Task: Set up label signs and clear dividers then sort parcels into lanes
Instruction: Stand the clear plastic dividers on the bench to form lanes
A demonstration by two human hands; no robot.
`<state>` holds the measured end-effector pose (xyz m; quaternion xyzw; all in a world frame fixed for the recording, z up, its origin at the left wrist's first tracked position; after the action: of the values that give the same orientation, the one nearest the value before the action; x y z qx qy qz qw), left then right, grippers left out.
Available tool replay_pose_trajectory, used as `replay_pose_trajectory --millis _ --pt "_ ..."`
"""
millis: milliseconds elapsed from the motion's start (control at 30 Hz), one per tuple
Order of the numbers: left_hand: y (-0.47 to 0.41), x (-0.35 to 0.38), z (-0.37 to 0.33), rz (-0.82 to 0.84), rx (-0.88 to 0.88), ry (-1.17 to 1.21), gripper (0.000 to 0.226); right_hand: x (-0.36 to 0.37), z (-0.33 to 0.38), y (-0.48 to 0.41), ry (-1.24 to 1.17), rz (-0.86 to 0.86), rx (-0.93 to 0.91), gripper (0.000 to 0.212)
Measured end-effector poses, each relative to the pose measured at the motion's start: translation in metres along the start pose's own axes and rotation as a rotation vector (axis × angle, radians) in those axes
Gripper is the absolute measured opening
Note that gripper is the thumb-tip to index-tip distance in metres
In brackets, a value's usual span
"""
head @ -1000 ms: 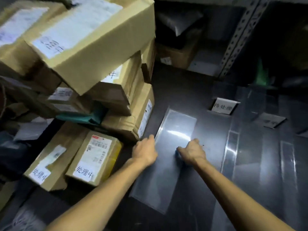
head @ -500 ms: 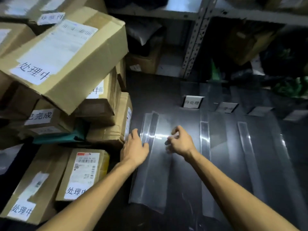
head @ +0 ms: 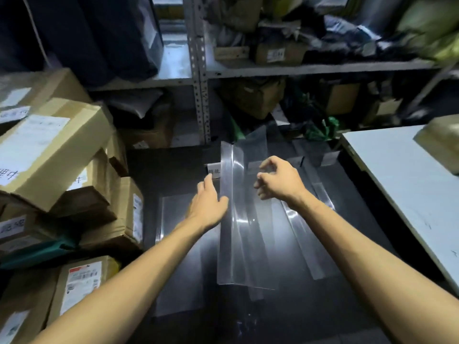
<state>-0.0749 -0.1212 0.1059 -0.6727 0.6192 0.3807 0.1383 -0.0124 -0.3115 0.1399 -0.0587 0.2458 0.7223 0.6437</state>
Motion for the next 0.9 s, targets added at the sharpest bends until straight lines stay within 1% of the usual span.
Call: replay_pose_trajectory --millis 100,167,267,433,500,567,600,667,800,900 --pt "0.0 0.025 -0.045 0.029 0.049 -0.006 0.07 -0.055 -0.017 0.0 -0.023 -0.018 0.004 0.014" --pt "0.001 0.043 -0.077 0.019 0.076 0.011 0.066 -0.094 -0.024 -0.001 -0.056 -0.015 -0.001 0.015" --pt "0.005 0.075 -0.131 -0.006 0.15 0.004 0.064 -0.152 -0.029 -0.005 -0.085 -0.042 -0.027 0.023" --pt "0.006 0.135 -0.214 0.015 0.258 0.02 0.056 -0.238 -0.04 -0.022 -0.088 -0.106 -0.057 0.025" --pt "-0.004 0.166 -0.243 0.057 0.29 -0.04 0.048 -0.273 -0.045 -0.038 -0.052 -0.16 -0.064 0.027" --pt "-0.018 0.196 -0.27 0.124 0.32 -0.043 0.037 -0.307 -0.051 -0.057 0.002 -0.228 -0.069 0.028" --pt "-0.028 0.211 -0.283 0.16 0.334 -0.025 0.034 -0.323 -0.055 -0.069 0.041 -0.259 -0.07 0.029" --pt "-0.048 0.239 -0.307 0.213 0.366 -0.002 0.035 -0.351 -0.063 -0.09 0.121 -0.303 -0.07 0.032" --pt "-0.088 0.283 -0.343 0.343 0.363 0.005 0.029 -0.394 -0.082 -0.135 0.192 -0.326 -0.03 0.035" --pt "-0.116 0.31 -0.359 0.394 0.344 -0.007 0.022 -0.413 -0.094 -0.17 0.286 -0.332 -0.016 0.037"
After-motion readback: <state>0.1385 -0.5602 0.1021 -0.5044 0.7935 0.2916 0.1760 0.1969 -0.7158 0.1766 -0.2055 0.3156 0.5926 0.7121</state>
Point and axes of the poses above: each hand's wrist, its own y-axis away from the middle knuckle, its own x-axis out of the palm, z = x × y, the point moved 10 cm from there along -y, towards the middle knuckle, and after that the axes turned 5 degrees about y, right-handed, at the moved point
